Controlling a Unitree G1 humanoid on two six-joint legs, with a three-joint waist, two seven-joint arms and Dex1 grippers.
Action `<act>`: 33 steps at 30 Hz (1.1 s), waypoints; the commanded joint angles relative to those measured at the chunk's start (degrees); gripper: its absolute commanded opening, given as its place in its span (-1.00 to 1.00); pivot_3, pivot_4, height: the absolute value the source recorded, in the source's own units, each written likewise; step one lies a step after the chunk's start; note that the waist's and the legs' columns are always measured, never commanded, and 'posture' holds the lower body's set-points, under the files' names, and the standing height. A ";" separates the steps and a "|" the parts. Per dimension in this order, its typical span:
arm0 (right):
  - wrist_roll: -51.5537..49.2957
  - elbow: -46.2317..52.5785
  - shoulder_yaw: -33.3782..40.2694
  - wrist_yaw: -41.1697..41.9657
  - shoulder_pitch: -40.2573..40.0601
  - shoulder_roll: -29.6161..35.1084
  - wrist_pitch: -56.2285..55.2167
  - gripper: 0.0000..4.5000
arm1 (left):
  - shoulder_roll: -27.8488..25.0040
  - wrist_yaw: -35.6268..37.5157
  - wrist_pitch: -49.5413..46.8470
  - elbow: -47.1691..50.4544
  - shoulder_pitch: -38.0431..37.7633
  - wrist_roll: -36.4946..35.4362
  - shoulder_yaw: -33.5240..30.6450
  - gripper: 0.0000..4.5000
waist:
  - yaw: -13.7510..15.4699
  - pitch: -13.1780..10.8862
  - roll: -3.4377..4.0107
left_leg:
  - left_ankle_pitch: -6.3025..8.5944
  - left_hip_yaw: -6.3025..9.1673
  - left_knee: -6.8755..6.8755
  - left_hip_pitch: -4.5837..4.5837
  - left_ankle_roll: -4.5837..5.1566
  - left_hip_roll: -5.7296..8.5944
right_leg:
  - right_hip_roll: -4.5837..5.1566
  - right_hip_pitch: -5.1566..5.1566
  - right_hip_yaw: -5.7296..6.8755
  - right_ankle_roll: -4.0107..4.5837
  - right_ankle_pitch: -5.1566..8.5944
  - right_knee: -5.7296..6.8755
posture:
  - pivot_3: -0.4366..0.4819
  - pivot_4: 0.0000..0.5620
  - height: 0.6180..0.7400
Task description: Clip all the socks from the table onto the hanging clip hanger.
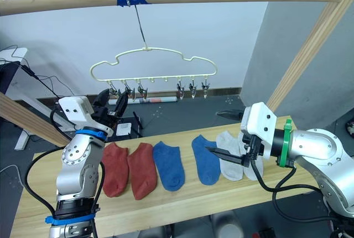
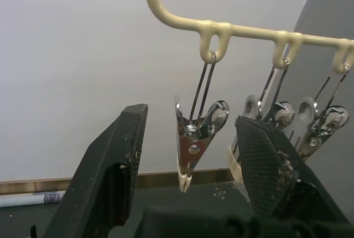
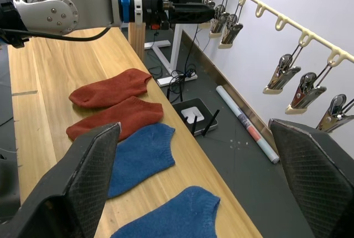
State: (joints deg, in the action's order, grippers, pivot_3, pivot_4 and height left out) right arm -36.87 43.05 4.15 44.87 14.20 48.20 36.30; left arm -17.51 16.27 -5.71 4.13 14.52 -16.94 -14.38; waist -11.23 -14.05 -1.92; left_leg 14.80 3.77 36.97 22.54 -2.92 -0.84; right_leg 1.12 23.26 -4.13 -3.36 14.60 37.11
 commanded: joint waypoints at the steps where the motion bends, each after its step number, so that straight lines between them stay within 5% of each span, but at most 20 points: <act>1: -0.47 1.64 0.25 -0.28 0.59 -0.21 -0.54 1.00 | -0.14 -0.24 1.36 1.50 0.77 -0.37 -0.88 0.23 | -0.01 -0.10 -0.01 | 0.00 0.01 0.00 0.01 0.00 0.00 | 0.00 0.00 0.00 0.00 0.00 -0.01 | -0.80 -0.11 1.00; 4: -0.40 1.52 0.10 -0.27 0.59 -0.14 -0.73 1.00 | -0.15 -0.26 1.50 1.50 0.88 -0.36 -0.87 0.16 | -0.01 -0.15 -0.02 | 0.00 0.01 0.00 0.04 0.00 0.00 | 0.00 0.03 0.01 0.00 0.00 -0.02 | -0.79 -0.11 1.00; 11: -0.27 1.45 -0.17 -0.30 0.26 -0.19 -0.93 1.00 | -0.40 -0.30 2.13 0.79 1.96 -0.18 -0.84 -0.65 | -0.01 -0.19 -0.03 | 0.00 0.02 0.01 0.05 0.00 0.01 | 0.00 0.03 0.02 0.00 -0.01 -0.01 | -0.79 -0.10 1.00; 13: -0.24 1.52 -0.18 -0.26 0.11 -0.17 -0.99 1.00 | -0.42 -0.24 2.28 0.82 1.92 -0.16 -0.80 -0.73 | 0.00 -0.20 -0.03 | 0.00 0.02 0.01 0.05 0.00 0.01 | 0.00 0.03 0.02 0.00 -0.01 -0.01 | -0.79 -0.10 1.00; 30: 0.89 1.46 -0.80 -0.14 -0.75 -0.17 -1.88 1.00 | -0.47 0.22 3.50 1.66 0.61 0.52 -0.31 -0.79 | 0.01 -0.21 -0.03 | 0.00 0.03 0.02 0.06 0.00 0.01 | 0.00 0.03 0.02 -0.01 -0.01 0.00 | -0.78 -0.12 1.00; 33: 1.05 1.39 -0.80 -0.06 -0.80 -0.15 -1.90 1.00 | -0.27 -0.57 3.70 1.58 0.76 1.01 -0.56 -0.38 | 0.01 -0.21 -0.03 | 0.00 0.03 0.02 0.06 0.00 0.01 | 0.00 0.03 0.02 -0.01 -0.01 0.00 | -0.78 -0.12 1.00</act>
State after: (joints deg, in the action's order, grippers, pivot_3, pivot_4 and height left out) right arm -35.85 43.05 3.09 44.86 13.46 48.15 35.51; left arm -17.52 16.03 -3.33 3.88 15.29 -16.37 -14.37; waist -11.22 -14.26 -1.95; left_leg 14.80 3.80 36.99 22.59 -2.92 -0.83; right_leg 1.12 23.29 -4.11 -3.36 14.59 37.11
